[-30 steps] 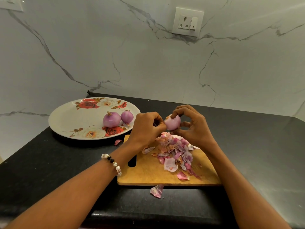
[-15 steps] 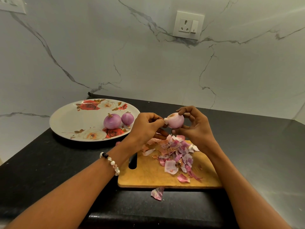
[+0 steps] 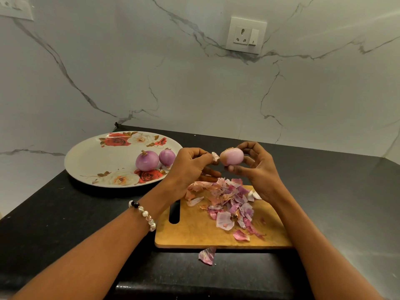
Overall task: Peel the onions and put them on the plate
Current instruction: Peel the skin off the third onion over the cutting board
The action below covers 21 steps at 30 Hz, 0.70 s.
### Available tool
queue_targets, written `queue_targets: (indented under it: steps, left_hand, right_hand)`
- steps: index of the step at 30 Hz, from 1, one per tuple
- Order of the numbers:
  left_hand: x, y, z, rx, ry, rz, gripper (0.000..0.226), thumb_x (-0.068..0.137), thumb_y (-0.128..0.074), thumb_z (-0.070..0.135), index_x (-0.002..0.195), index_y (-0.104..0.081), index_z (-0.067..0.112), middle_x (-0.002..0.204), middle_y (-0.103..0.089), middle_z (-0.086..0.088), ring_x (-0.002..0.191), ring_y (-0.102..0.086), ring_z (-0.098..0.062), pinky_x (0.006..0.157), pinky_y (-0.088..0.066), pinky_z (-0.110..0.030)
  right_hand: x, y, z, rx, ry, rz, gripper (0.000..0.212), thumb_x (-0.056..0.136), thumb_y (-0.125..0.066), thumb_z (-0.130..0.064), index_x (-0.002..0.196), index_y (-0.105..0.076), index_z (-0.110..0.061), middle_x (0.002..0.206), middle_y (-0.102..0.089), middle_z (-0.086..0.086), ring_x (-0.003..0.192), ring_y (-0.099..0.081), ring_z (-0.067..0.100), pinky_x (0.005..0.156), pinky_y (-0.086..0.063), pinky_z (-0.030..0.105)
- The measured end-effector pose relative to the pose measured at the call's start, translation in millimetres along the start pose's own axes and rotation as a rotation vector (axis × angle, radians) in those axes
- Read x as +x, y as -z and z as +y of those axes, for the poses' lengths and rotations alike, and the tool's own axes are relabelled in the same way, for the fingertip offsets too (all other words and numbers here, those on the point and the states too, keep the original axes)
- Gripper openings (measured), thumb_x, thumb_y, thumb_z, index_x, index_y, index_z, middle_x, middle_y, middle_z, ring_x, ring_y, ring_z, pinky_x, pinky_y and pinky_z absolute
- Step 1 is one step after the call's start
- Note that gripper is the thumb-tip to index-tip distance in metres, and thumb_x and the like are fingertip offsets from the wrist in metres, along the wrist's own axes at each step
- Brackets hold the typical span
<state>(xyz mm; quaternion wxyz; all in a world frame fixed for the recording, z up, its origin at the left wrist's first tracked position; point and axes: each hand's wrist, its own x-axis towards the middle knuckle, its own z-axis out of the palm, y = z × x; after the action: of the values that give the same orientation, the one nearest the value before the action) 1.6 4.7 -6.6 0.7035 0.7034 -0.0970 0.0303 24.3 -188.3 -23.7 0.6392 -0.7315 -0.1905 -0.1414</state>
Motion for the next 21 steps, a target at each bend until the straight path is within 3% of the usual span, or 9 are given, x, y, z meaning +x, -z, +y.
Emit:
queue_targets:
  steps: [5, 9, 13, 17, 21]
  left_hand:
    - [1.6, 0.8, -6.9, 0.345, -0.165, 0.07, 0.018, 0.089, -0.059, 0.021, 0.084, -0.07, 0.008, 0.081, -0.07, -0.006, 0.066, -0.069, -0.018, 0.062, -0.06, -0.042]
    - [2.7, 2.2, -6.7, 0.492, -0.312, 0.159, 0.019, 0.083, -0.07, 0.033, 0.086, -0.069, 0.014, 0.077, -0.067, 0.002, 0.068, -0.064, -0.014, 0.061, -0.057, -0.026]
    - [3.9, 2.3, -6.4, 0.477, -0.335, 0.159, 0.02, 0.081, -0.073, 0.029, 0.095, -0.066, 0.017, 0.083, -0.065, 0.005, 0.073, -0.064, -0.013, 0.061, -0.057, -0.023]
    - [3.4, 0.7, -7.1, 0.379, -0.248, 0.105, 0.036, 0.082, -0.072, 0.027, 0.114, -0.064, 0.014, 0.097, -0.066, 0.002, 0.084, -0.066, -0.014, 0.064, -0.059, -0.027]
    - [2.0, 1.3, -8.2, 0.362, -0.202, 0.061, 0.031, 0.083, -0.071, 0.023, 0.113, -0.068, 0.015, 0.099, -0.069, 0.002, 0.086, -0.066, -0.01, 0.071, -0.055, -0.018]
  right_hand:
    - [0.2, -0.2, -0.9, -0.027, -0.005, -0.01, 0.054, 0.071, -0.083, -0.002, 0.114, -0.057, -0.021, 0.116, -0.065, 0.002, 0.105, -0.067, 0.024, 0.083, -0.058, 0.028]
    - [-1.1, -2.4, -4.3, -0.091, 0.036, -0.061, 0.059, 0.068, -0.085, 0.0, 0.117, -0.058, -0.018, 0.115, -0.065, 0.001, 0.103, -0.066, 0.018, 0.084, -0.057, 0.026]
    - [-1.1, -3.2, -5.1, -0.149, 0.079, -0.093, 0.059, 0.067, -0.086, 0.0, 0.117, -0.059, -0.018, 0.114, -0.065, -0.001, 0.102, -0.065, 0.012, 0.085, -0.055, 0.023]
    - [-0.6, -4.0, -4.1, -0.185, 0.128, -0.103, 0.058, 0.068, -0.087, -0.002, 0.116, -0.059, -0.02, 0.116, -0.064, -0.002, 0.105, -0.064, 0.01, 0.086, -0.056, 0.024]
    - [0.0, -3.8, -1.2, -0.23, 0.157, -0.114, 0.057, 0.068, -0.087, -0.008, 0.117, -0.059, -0.02, 0.118, -0.064, -0.003, 0.108, -0.063, 0.015, 0.085, -0.059, 0.029]
